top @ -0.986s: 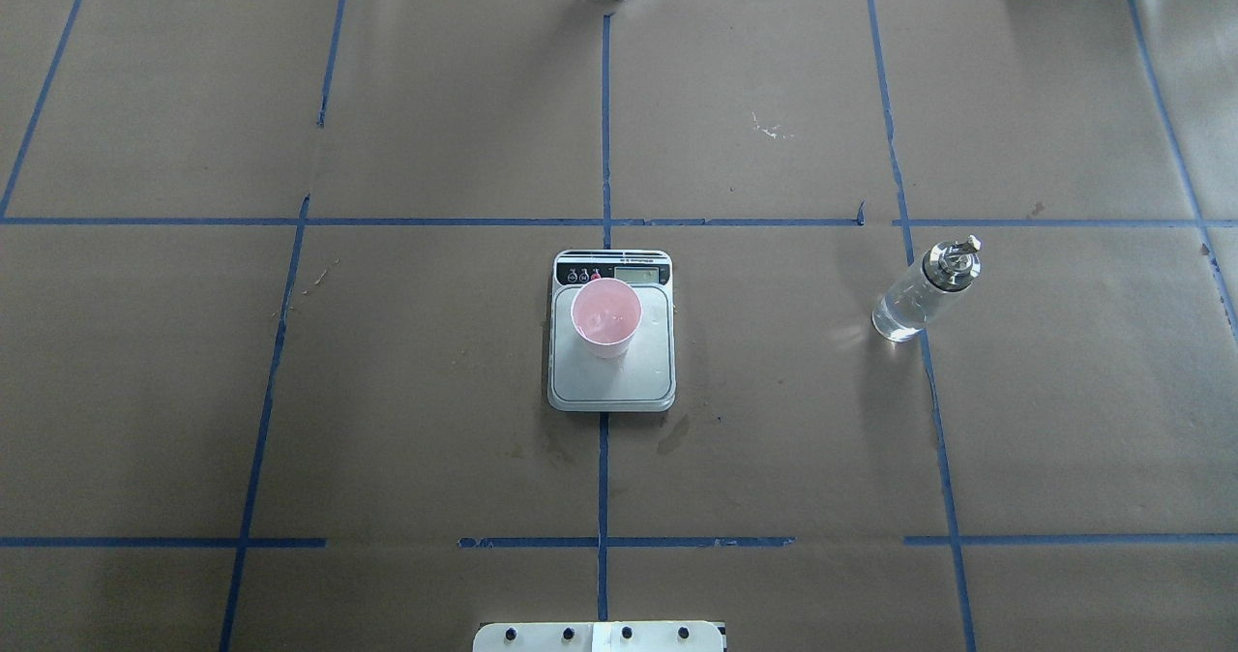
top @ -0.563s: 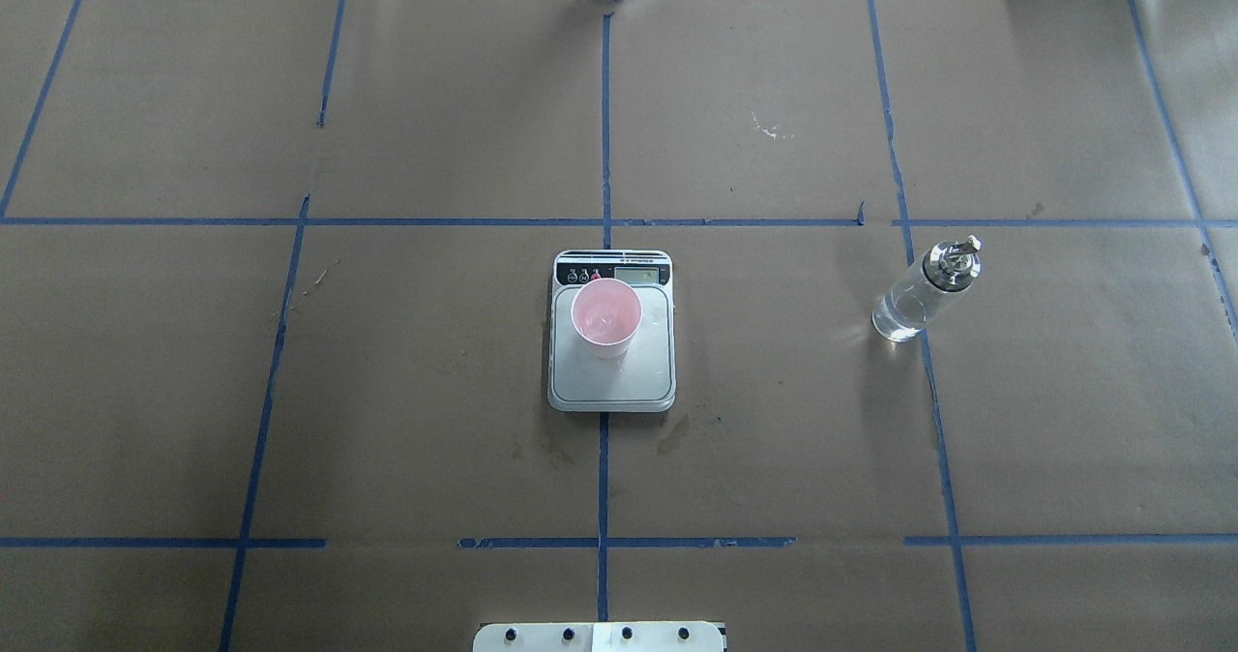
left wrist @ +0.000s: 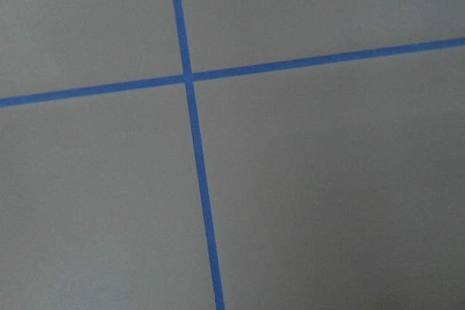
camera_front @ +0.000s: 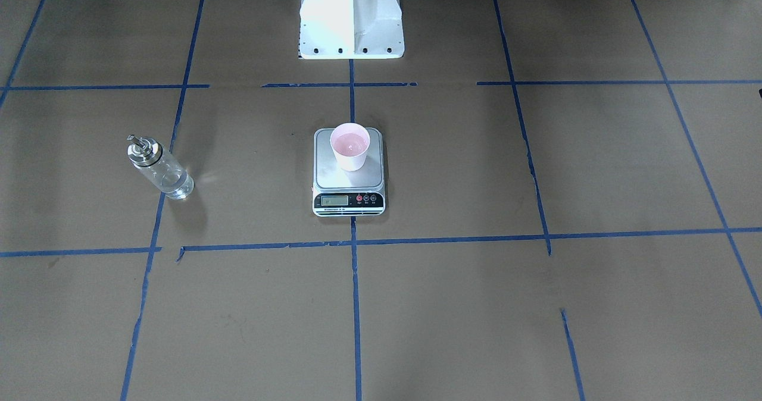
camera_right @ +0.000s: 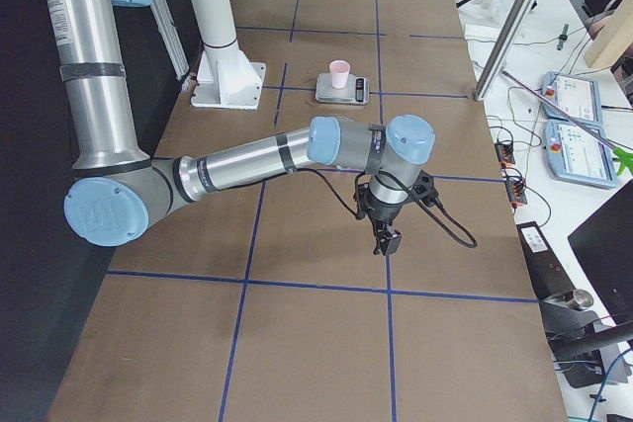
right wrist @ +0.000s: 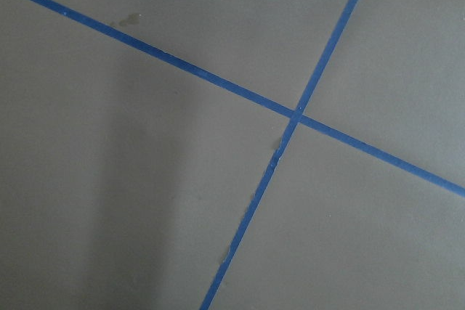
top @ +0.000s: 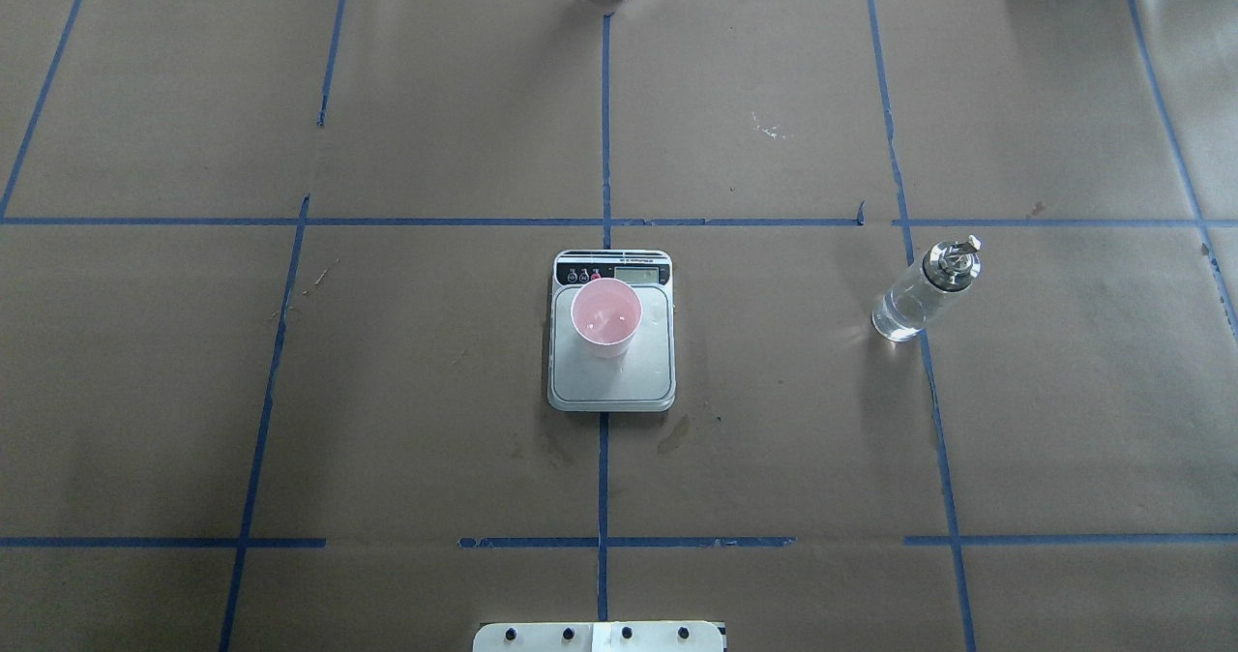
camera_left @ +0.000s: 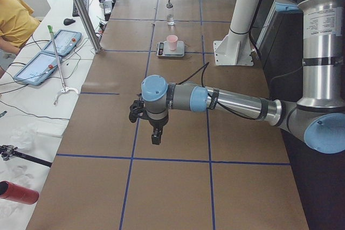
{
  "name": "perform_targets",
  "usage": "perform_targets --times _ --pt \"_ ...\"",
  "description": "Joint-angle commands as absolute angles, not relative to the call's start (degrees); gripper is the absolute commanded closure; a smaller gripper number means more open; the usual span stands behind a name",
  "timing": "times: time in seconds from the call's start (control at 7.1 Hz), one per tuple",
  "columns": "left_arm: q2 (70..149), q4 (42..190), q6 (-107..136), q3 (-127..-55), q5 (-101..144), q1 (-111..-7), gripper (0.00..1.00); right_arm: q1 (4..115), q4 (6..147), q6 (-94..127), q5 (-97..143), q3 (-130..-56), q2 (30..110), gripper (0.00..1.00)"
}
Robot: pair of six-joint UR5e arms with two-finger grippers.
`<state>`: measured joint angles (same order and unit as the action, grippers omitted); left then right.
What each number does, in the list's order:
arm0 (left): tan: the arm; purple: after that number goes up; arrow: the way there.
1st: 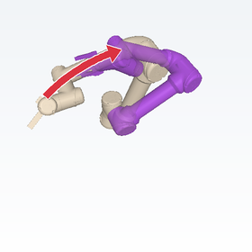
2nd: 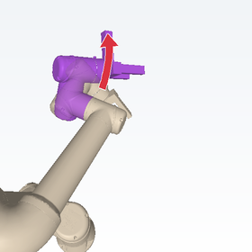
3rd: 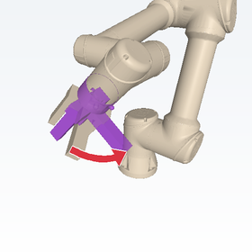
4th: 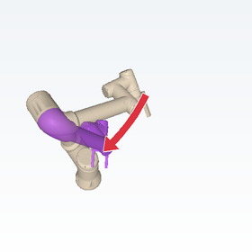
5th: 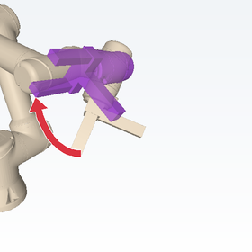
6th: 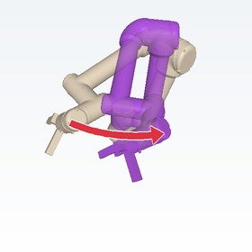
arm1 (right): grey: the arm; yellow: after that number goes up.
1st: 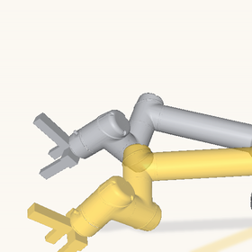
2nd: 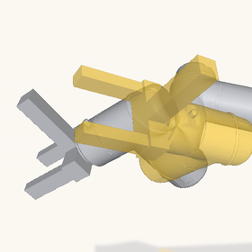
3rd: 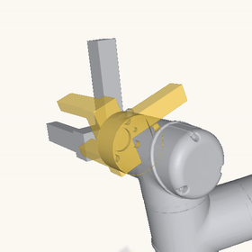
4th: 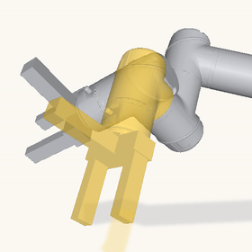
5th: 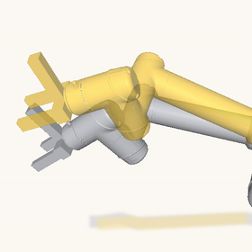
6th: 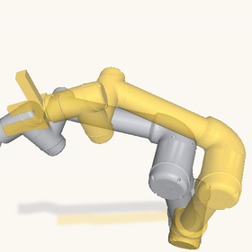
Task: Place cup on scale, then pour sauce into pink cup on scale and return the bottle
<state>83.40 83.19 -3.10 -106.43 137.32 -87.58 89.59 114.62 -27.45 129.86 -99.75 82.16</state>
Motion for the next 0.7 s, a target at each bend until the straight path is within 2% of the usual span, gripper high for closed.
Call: perform_targets --times 0.0,0.14,0.56 --pt "82.88 83.49 -3.08 -103.03 140.96 -87.54 0.0 88.95 114.35 -25.13 129.64 -99.4 82.79 0.0" --pt "82.79 83.5 -2.99 -100.66 140.72 -87.63 0.0 88.77 114.35 -25.4 129.64 -99.4 82.97 0.0" --pt "83.5 86.73 -3.08 -101.33 134.23 -87.8 0.0 87.54 103.92 -24.79 129.9 -98.88 86.39 0.0"
